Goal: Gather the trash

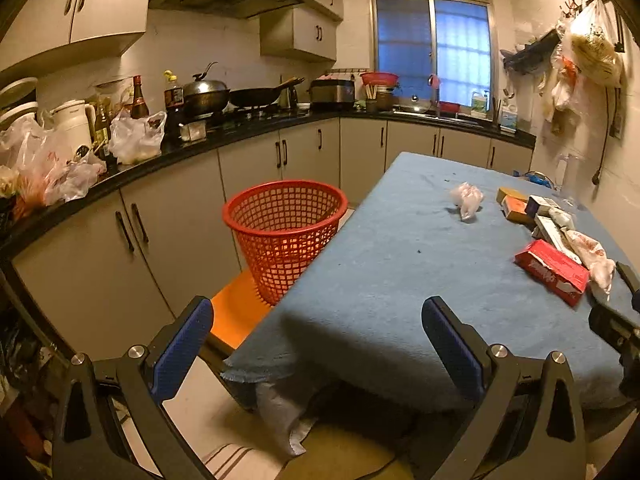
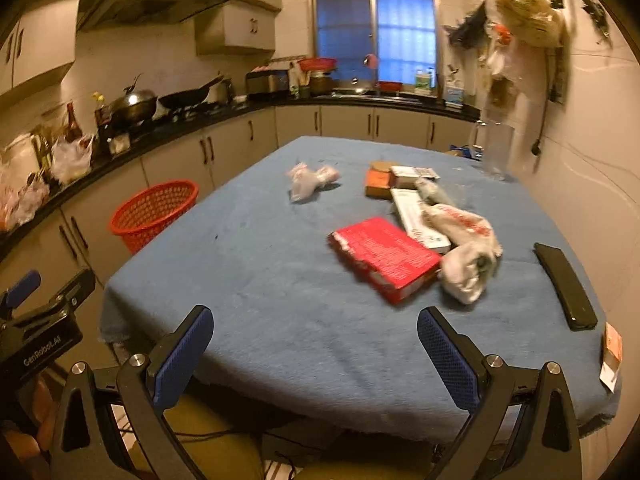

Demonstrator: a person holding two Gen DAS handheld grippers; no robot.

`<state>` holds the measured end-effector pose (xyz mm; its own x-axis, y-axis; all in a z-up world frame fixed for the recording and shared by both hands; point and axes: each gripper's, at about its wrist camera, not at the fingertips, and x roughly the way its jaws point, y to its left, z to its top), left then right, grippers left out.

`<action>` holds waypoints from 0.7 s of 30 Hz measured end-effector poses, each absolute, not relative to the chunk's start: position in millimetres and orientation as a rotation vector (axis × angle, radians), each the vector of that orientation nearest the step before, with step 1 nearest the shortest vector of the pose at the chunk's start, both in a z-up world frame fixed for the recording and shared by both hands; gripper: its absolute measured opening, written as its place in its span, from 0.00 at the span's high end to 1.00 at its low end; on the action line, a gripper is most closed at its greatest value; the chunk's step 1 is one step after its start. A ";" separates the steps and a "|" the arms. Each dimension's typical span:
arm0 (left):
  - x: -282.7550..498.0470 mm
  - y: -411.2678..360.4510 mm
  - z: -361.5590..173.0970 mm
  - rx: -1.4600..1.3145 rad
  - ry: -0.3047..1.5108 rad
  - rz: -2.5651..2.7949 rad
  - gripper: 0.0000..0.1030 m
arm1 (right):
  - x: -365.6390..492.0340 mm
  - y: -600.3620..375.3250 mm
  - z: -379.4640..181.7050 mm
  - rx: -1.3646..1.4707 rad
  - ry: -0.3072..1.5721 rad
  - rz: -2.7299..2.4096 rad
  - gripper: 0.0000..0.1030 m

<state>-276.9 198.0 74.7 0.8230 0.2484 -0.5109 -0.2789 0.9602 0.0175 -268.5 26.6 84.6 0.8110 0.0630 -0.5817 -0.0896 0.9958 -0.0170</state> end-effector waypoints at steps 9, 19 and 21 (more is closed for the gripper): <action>-268.6 192.2 67.3 -0.057 0.565 0.288 0.00 | -266.2 27.1 79.2 -0.064 0.638 0.089 0.00; -266.7 194.1 63.4 -0.060 0.575 0.285 0.00 | -263.1 29.3 74.7 -0.069 0.650 0.090 0.00; -266.5 194.7 62.2 -0.063 0.576 0.288 0.00 | -262.7 30.7 73.9 -0.070 0.651 0.092 0.00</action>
<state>-266.5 194.7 62.2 0.7998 0.2507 -0.5454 -0.2859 0.9580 0.0211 -262.7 30.7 73.9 0.7914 0.0636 -0.6080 -0.1074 0.9936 -0.0359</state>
